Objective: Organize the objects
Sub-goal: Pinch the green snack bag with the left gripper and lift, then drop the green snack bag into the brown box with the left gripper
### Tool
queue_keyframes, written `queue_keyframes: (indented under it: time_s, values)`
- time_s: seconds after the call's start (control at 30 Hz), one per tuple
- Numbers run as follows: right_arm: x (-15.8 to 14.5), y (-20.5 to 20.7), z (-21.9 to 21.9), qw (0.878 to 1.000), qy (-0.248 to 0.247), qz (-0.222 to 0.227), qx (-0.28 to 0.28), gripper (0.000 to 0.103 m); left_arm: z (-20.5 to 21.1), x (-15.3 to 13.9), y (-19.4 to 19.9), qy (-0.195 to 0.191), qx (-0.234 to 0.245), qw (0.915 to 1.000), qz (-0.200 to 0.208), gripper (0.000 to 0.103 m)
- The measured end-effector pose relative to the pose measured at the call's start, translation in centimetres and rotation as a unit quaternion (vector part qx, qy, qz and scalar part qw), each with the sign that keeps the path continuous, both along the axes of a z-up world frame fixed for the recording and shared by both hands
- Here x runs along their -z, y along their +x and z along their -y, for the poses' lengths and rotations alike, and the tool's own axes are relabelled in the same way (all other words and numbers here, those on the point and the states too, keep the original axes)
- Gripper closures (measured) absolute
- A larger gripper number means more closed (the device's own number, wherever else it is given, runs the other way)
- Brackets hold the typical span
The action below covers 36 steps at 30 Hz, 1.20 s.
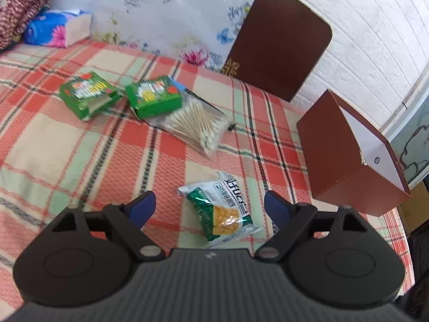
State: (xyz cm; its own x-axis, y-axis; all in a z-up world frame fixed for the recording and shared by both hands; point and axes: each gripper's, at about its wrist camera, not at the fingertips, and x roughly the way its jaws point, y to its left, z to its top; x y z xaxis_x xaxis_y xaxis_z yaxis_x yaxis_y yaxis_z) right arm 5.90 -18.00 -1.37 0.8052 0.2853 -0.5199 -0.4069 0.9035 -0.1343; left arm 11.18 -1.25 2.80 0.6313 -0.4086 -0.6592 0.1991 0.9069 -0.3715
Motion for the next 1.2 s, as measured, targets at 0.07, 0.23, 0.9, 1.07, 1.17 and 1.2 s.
queue_keyframes:
  time_s: [0.07,0.23,0.9,1.07,1.17,1.2]
  values:
    - [0.5,1.9,-1.1,1.0,-0.01,-0.011,-0.003,0.019,0.8,0.8,0.8,0.021,0.004,0.9997,-0.008,0.027]
    - [0.7,4.0,0.1,0.998,0.032,-0.047,-0.014,0.046,-0.1,2.2,2.1,-0.035,0.013,0.9985,-0.041,0.065]
    - [-4.4,-6.8,16.8,0.973,0.086,0.112,0.18,0.052,17.8,-6.7,-4.8,-0.01,0.238,0.9688,0.067,0.066]
    - [-7.1,-2.8,21.4,0.952,0.087,0.182,0.232,0.051,24.8,-10.1,-2.6,0.022,0.262,0.9548,0.139,0.057]
    - [-6.0,2.0,23.1,0.941,0.042,0.191,0.275,0.014,28.3,-9.8,-0.3,0.086,0.224,0.9528,0.186,0.034]
    - [-5.1,3.6,23.7,0.943,0.022,0.168,0.285,0.028,29.0,-9.2,0.6,0.109,0.208,0.9556,0.178,0.036]
